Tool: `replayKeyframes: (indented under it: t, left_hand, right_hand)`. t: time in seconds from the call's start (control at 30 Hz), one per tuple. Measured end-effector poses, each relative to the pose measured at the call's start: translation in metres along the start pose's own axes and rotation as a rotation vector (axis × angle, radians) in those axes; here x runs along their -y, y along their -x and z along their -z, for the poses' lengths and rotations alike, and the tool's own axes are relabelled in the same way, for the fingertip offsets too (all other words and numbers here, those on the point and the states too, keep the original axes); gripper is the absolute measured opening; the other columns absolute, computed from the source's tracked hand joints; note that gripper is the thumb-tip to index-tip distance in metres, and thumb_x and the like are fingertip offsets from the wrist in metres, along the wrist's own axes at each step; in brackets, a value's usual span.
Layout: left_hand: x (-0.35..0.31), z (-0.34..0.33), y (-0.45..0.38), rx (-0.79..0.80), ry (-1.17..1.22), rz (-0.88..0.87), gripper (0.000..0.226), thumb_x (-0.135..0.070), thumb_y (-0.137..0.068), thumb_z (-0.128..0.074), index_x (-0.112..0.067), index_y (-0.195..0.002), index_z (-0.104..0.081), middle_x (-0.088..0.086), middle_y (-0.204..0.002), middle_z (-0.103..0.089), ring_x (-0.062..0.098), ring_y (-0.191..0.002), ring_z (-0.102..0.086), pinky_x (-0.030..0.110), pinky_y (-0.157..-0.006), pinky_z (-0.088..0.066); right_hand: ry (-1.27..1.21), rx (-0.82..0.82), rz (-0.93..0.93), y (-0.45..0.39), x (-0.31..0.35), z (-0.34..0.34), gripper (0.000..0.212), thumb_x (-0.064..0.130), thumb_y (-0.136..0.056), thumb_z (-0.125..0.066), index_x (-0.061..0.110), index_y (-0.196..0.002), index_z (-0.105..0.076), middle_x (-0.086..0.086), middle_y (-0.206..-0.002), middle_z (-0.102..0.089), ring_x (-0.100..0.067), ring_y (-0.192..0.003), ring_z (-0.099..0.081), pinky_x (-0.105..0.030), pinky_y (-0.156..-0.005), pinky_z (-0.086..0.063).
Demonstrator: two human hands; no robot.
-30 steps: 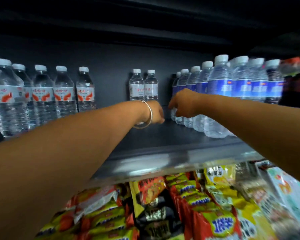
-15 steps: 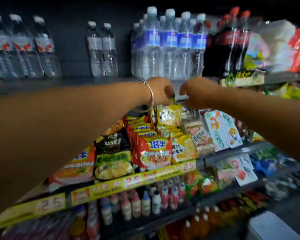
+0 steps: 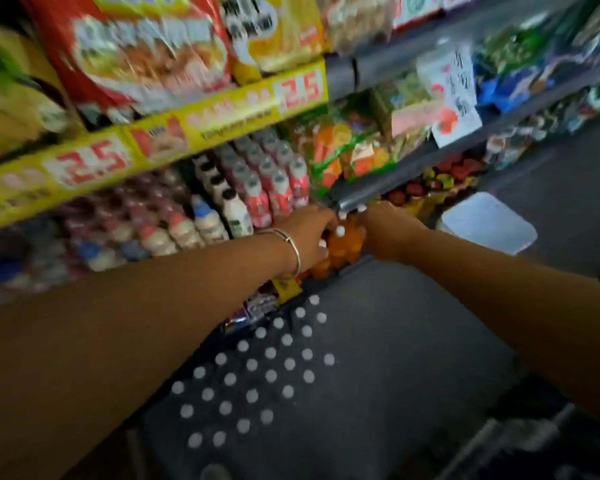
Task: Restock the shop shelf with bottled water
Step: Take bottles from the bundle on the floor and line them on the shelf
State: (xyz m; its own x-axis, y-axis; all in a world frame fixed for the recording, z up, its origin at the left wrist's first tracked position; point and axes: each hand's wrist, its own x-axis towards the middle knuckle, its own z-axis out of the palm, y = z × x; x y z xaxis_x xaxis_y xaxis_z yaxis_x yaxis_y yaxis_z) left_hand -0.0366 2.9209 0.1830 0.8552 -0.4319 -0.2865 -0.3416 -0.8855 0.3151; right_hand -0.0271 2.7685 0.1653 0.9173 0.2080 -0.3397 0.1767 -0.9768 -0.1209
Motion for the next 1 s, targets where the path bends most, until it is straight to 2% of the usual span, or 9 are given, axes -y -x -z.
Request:
replayKeyframes:
  t: [0.2,0.3,0.5,0.63,0.77,0.87,1.0]
  left_hand:
    - [0.068,-0.195,-0.059,0.146,0.036,0.069,0.044,-0.018,-0.086,-0.061,-0.015,-0.127,-0.048,0.010,-0.133,-0.043,0.029,-0.125,-0.040,0.036,-0.102,-0.035]
    - [0.104,-0.282,-0.077,0.203,0.039,0.115,0.048,-0.020,-0.084,-0.064,-0.019,-0.129,-0.046,0.008,-0.133,-0.042,0.028,-0.125,-0.040,0.037,-0.102,-0.037]
    - [0.155,-0.413,-0.096,0.201,0.090,0.158,0.042,-0.020,-0.082,-0.066,-0.013,-0.121,-0.051,0.012,-0.130,-0.045,0.032,-0.124,-0.042,0.046,-0.101,-0.037]
    - [0.171,-0.457,-0.102,0.156,0.135,0.137,0.045,-0.022,-0.082,-0.066,-0.013,-0.124,-0.051,0.012,-0.132,-0.044,0.031,-0.126,-0.041,0.046,-0.103,-0.036]
    - [0.178,-0.476,-0.105,0.132,0.115,0.121,0.045,-0.026,-0.084,-0.065,-0.013,-0.124,-0.050,0.010,-0.132,-0.043,0.030,-0.126,-0.038,0.047,-0.104,-0.034]
    - [0.179,-0.479,-0.104,0.126,0.100,0.115,0.045,-0.028,-0.085,-0.064,-0.014,-0.125,-0.049,0.010,-0.133,-0.042,0.029,-0.128,-0.036,0.047,-0.106,-0.032]
    - [0.178,-0.468,-0.098,0.155,0.071,0.117,0.047,-0.028,-0.085,-0.063,-0.016,-0.128,-0.046,0.009,-0.133,-0.041,0.028,-0.128,-0.035,0.045,-0.106,-0.031]
  right_hand:
    - [-0.185,0.224,-0.090,-0.053,-0.018,-0.214,0.041,0.016,-0.092,-0.054,0.010,-0.132,-0.048,-0.015,-0.131,-0.052,-0.032,-0.124,-0.047,-0.038,-0.100,-0.042]
    - [-0.200,0.321,-0.093,-0.074,-0.018,-0.311,0.046,0.022,-0.089,-0.059,0.013,-0.133,-0.048,-0.013,-0.132,-0.052,-0.030,-0.125,-0.046,-0.036,-0.102,-0.039]
    - [-0.265,0.419,-0.158,-0.099,-0.022,-0.469,0.077,0.035,-0.076,-0.075,0.015,-0.139,-0.036,-0.009,-0.139,-0.047,-0.032,-0.129,-0.041,-0.044,-0.104,-0.039]
    - [-0.451,0.381,-0.274,-0.103,-0.023,-0.526,0.085,0.029,-0.071,-0.080,0.015,-0.140,-0.032,-0.008,-0.139,-0.047,-0.032,-0.127,-0.043,-0.041,-0.102,-0.040]
    - [-0.700,0.234,-0.394,-0.103,-0.019,-0.554,0.076,0.022,-0.068,-0.083,0.015,-0.133,-0.043,-0.008,-0.128,-0.057,-0.029,-0.119,-0.052,-0.034,-0.094,-0.042]
    - [-0.684,0.147,-0.395,-0.104,-0.018,-0.561,0.065,0.022,-0.068,-0.082,0.015,-0.125,-0.051,-0.009,-0.119,-0.063,-0.029,-0.111,-0.057,-0.032,-0.087,-0.045]
    - [-0.583,0.157,-0.331,-0.103,-0.023,-0.541,0.053,0.026,-0.070,-0.080,0.016,-0.116,-0.056,-0.008,-0.111,-0.065,-0.030,-0.105,-0.060,-0.030,-0.078,-0.045]
